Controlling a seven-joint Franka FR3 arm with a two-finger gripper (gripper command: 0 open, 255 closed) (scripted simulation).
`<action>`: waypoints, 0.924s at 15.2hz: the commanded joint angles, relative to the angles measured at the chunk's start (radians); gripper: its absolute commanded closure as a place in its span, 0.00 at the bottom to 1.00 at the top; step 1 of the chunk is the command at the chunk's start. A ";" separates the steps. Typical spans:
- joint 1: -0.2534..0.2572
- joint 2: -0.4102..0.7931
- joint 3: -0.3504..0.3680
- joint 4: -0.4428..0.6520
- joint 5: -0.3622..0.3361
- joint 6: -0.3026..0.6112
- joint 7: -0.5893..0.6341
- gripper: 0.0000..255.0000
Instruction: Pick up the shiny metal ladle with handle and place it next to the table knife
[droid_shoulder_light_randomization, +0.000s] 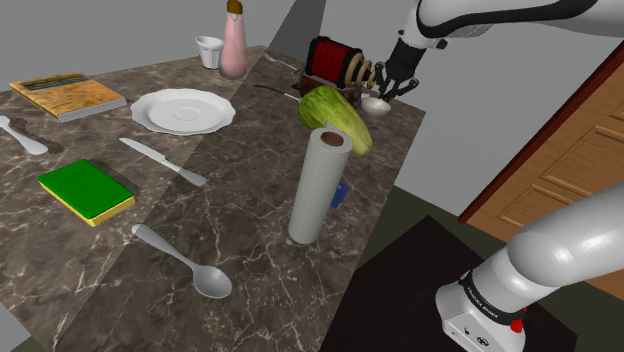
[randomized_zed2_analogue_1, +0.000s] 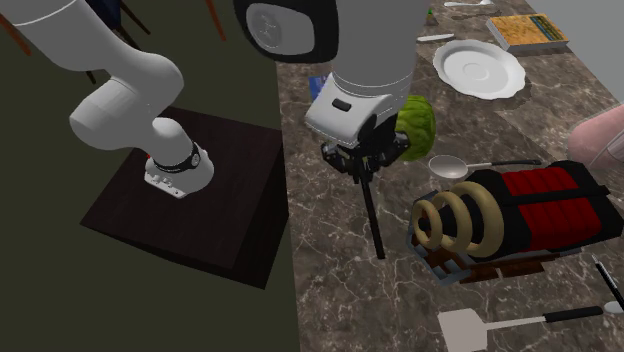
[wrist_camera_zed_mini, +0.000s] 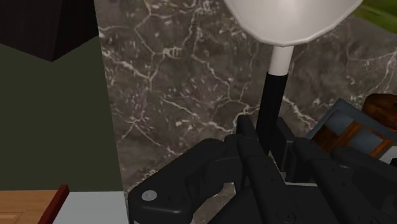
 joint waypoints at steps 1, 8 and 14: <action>0.017 -0.030 0.025 -0.025 0.004 -0.006 0.042 1.00; 0.085 -0.077 0.132 -0.062 0.019 -0.022 0.207 1.00; 0.140 -0.076 0.232 -0.048 0.029 -0.040 0.356 1.00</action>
